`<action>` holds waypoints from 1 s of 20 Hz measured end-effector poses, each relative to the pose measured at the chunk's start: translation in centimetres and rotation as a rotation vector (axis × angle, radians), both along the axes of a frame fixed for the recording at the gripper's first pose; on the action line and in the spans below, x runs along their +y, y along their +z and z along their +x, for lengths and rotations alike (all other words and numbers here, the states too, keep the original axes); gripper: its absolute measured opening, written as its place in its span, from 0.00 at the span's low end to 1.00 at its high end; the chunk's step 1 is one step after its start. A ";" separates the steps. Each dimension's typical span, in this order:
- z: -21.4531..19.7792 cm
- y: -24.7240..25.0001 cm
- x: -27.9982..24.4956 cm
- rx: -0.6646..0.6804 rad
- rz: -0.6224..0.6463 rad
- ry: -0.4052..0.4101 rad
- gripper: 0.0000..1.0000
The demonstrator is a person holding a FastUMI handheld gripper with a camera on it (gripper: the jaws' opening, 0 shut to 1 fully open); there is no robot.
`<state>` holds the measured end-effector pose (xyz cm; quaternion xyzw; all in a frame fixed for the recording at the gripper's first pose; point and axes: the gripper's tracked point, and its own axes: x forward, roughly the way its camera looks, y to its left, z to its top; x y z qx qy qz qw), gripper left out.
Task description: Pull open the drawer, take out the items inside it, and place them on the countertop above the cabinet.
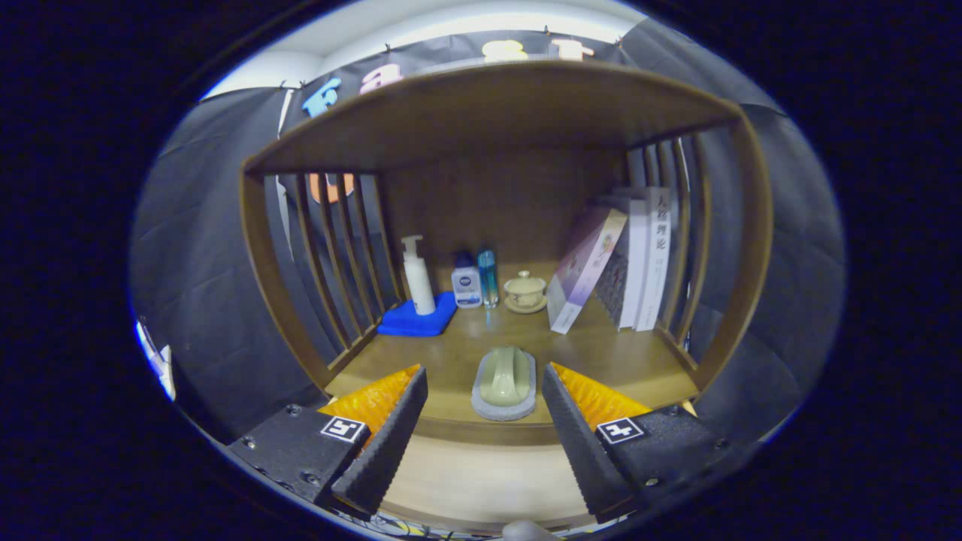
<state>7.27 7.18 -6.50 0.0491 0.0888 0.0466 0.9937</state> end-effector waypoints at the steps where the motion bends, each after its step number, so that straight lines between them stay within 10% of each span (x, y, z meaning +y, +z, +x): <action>1: -1.6 0.3 0.1 -0.037 0.001 -0.003 0.97; 10: -11.6 -2.9 -0.7 -0.217 -0.066 -0.066 0.99; 20: -13.3 -15.9 -2.6 -0.174 -0.033 -0.144 0.99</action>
